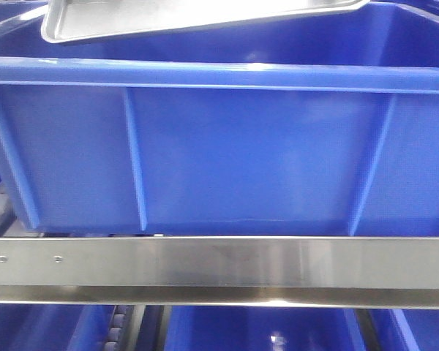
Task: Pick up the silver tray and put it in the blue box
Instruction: 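Turn the base to face the shelf of blue bins, then lower the tray into the blue bin and open both grippers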
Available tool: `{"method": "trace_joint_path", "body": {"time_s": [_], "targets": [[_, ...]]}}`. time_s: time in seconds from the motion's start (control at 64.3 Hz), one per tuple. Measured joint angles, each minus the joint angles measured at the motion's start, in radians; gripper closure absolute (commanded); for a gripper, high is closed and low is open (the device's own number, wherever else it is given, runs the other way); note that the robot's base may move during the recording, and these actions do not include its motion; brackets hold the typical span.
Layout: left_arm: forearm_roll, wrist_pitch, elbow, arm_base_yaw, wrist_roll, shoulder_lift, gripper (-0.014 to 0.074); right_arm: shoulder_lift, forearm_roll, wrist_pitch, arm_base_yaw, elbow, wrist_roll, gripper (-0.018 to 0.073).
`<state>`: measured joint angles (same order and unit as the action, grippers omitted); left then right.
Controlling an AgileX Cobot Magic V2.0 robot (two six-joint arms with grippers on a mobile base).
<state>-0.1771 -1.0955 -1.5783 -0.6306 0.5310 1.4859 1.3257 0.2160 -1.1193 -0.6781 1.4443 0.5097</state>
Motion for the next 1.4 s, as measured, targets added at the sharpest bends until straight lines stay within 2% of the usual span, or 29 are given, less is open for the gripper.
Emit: {"method": "trace_joint_path", "body": {"time_s": [0.622, 0.73, 0.964, 1.041, 1.212, 1.399], "targets": [[-0.002, 0.024, 0.0, 0.0, -0.012, 0.0, 0.0693, -0.002, 0.024, 0.023, 0.004, 0.0, 0.0, 0.0502], [-0.002, 0.082, -0.002, 0.0, -0.021, 0.0, 0.0692, -0.002, 0.026, 0.042, 0.049, 0.0, -0.002, 0.0502], [0.032, 0.211, -0.008, -0.006, -0.03, 0.055, 0.0693, 0.033, -0.028, 0.079, 0.226, 0.0, -0.04, 0.0502], [0.031, 0.243, -0.008, -0.006, -0.03, 0.093, 0.0693, 0.061, -0.035, 0.096, 0.256, 0.0, -0.063, 0.0502], [-0.026, 0.307, -0.008, 0.003, -0.03, 0.196, 0.0692, 0.158, -0.033, 0.135, 0.272, 0.0, -0.081, 0.0502], [-0.041, 0.349, -0.008, 0.036, -0.026, 0.292, 0.0692, 0.292, -0.02, 0.207, 0.277, 0.0, -0.079, 0.0502]]}}
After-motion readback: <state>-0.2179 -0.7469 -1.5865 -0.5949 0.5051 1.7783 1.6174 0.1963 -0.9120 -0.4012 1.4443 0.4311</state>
